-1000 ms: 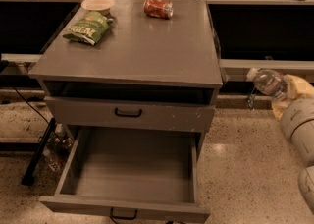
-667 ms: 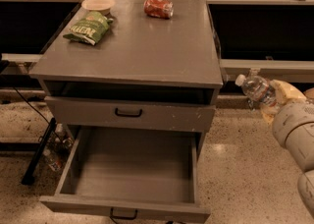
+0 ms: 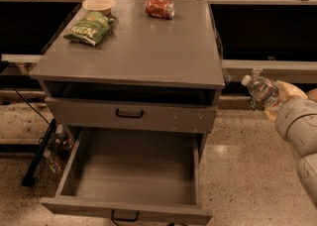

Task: Place water bottle into middle drawer

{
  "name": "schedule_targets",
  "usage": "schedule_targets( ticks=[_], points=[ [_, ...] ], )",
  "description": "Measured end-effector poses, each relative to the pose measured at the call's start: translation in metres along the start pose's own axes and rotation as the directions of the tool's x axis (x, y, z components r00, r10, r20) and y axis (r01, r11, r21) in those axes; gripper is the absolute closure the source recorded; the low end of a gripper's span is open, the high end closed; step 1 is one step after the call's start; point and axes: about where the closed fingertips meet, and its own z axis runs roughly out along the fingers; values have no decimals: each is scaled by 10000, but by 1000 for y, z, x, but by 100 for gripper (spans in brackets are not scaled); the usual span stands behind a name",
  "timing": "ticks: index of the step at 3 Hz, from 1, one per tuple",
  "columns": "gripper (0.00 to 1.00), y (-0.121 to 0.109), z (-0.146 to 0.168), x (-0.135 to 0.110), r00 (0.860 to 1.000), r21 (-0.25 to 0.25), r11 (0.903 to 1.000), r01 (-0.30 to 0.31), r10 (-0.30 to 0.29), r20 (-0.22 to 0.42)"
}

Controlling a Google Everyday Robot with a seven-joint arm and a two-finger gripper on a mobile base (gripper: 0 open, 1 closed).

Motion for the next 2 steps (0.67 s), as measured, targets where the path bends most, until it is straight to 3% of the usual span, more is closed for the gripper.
schedule_targets(
  ticks=[1, 2],
  points=[
    [100, 16, 9, -17, 9990, -378, 9993, -82, 98, 428],
    [100, 41, 11, -60, 9898, -946, 9955, 35, 100, 1423]
  ],
)
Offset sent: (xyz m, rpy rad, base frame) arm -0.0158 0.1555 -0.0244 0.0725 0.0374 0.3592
